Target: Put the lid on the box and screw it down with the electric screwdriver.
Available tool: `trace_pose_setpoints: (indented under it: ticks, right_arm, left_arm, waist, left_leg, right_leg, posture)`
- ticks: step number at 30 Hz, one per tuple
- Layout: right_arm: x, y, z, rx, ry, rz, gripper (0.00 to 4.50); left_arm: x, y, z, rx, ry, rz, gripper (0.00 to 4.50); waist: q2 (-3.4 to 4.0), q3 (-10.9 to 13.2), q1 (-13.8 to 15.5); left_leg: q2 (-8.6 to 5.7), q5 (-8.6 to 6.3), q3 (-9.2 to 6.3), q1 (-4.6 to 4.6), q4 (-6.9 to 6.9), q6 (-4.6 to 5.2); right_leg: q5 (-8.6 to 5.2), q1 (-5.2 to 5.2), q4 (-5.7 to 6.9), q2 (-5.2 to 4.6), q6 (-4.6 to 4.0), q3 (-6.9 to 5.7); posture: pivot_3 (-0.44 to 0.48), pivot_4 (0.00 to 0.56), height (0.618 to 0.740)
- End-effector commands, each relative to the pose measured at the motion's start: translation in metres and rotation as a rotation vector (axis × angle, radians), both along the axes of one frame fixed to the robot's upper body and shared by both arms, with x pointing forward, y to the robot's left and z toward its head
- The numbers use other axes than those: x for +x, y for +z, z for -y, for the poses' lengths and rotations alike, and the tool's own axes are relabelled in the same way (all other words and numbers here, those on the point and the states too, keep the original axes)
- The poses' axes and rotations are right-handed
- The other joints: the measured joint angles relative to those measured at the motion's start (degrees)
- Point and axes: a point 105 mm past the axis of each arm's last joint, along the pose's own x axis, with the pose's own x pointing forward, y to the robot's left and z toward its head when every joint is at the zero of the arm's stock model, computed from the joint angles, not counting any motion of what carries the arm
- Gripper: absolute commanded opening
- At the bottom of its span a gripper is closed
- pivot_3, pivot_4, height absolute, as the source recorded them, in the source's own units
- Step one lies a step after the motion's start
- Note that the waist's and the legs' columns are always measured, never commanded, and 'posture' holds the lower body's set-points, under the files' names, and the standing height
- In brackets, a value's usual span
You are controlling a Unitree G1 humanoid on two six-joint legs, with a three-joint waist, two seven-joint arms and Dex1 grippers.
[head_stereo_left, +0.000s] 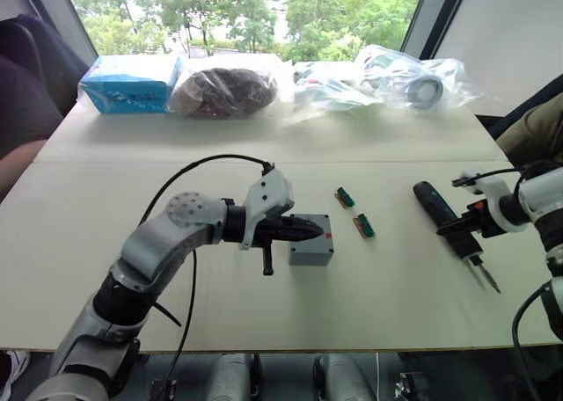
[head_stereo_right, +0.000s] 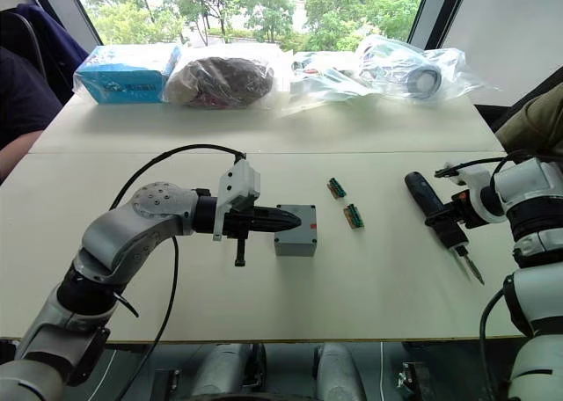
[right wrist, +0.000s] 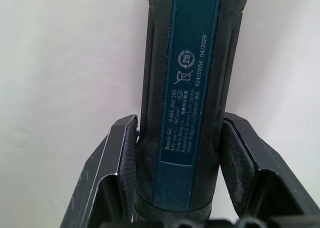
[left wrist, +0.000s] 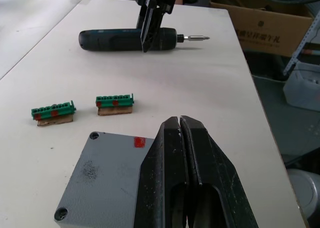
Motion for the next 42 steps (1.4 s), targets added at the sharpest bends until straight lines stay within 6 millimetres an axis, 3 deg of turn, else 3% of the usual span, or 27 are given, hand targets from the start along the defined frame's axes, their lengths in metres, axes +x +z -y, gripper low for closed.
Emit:
trace_pose_setpoints:
  ticks: [1,4,7,9,15,19,23,32,42]
  right_arm:
    - [0.023,0.066,-0.011,0.119,0.004,0.275,1.81]
    - [0.038,0.146,-0.044,0.401,0.039,0.623,1.81]
    - [0.030,0.200,-0.072,0.589,0.100,0.948,1.81]
    - [0.014,0.219,-0.092,0.678,0.119,1.146,1.81]
    - [-0.014,0.207,-0.141,0.852,0.167,1.234,1.81]
    - [-0.031,0.183,-0.176,0.811,0.241,1.263,1.81]
    - [-0.039,0.160,-0.198,0.806,0.276,1.247,1.81]
    - [-0.035,0.134,-0.213,0.726,0.313,1.250,1.81]
    - [-0.029,0.114,-0.215,0.646,0.298,1.274,1.81]
  left_arm:
    - [0.004,0.012,-0.003,-0.038,0.002,0.039,0.00]
    - [0.017,0.014,-0.011,-0.057,0.047,0.023,0.00]
    - [0.025,0.013,-0.019,-0.047,0.065,0.020,0.00]
    - [0.028,0.013,-0.022,-0.022,0.056,0.021,0.00]
    - [0.037,0.011,-0.021,0.015,0.041,0.028,0.00]
    - [0.040,0.001,-0.021,0.067,0.036,0.030,0.00]
    - [0.040,-0.004,-0.015,0.074,0.029,0.019,0.00]
    - [0.046,-0.027,-0.007,0.162,0.012,0.040,0.00]
    - [0.048,-0.034,-0.003,0.162,0.012,0.033,0.00]
  waist:
    - [0.23,0.13,-0.02]
    - [0.57,0.35,-0.46]
    - [0.55,0.35,-0.81]
    - [0.53,0.36,-0.88]
    - [0.50,0.34,0.47]
    - [0.50,0.34,0.43]
    - [0.50,0.34,0.13]
    - [0.49,0.35,0.06]
    - [0.49,0.35,0.20]
  left_leg:
    - [0.00,0.00,0.01,-0.04,-0.01,0.00]
    - [0.03,0.04,0.15,-0.16,-0.08,-0.07]
    - [0.11,0.08,0.15,-0.17,-0.20,-0.15]
    - [0.18,0.12,0.03,-0.18,-0.29,-0.21]
    - [0.01,0.14,0.04,-0.21,-0.09,-0.25]
    - [-0.05,0.09,0.00,-0.21,-0.09,-0.15]
    - [-0.02,0.09,0.02,-0.26,-0.12,-0.15]
    - [-0.01,0.06,0.02,-0.26,-0.10,-0.10]
    - [0.00,-0.01,0.00,-0.26,-0.09,0.02]
  right_leg:
    - [0.00,-0.07,0.00,0.00,0.00,0.00]
    - [0.01,-0.32,0.06,0.01,0.01,0.10]
    - [0.00,-0.41,0.10,0.07,0.01,0.08]
    - [-0.01,-0.40,0.07,0.15,0.01,0.02]
    - [0.02,-0.27,0.14,-0.02,0.02,0.01]
    - [0.04,-0.23,0.08,-0.02,0.04,0.00]
    - [0.03,-0.34,0.09,0.03,0.05,0.06]
    - [0.03,-0.36,0.12,0.06,0.05,0.06]
    - [0.03,-0.35,0.11,0.07,0.05,0.05]
  posture:
    - [0.000,0.150,0.740]
    - [0.000,0.150,0.740]
    - [0.000,0.150,0.740]
    - [0.000,0.150,0.740]
    - [0.000,0.150,0.740]
    - [0.000,0.150,0.740]
    - [0.000,0.150,0.740]
    - [0.000,0.150,0.740]
    - [0.000,0.150,0.740]
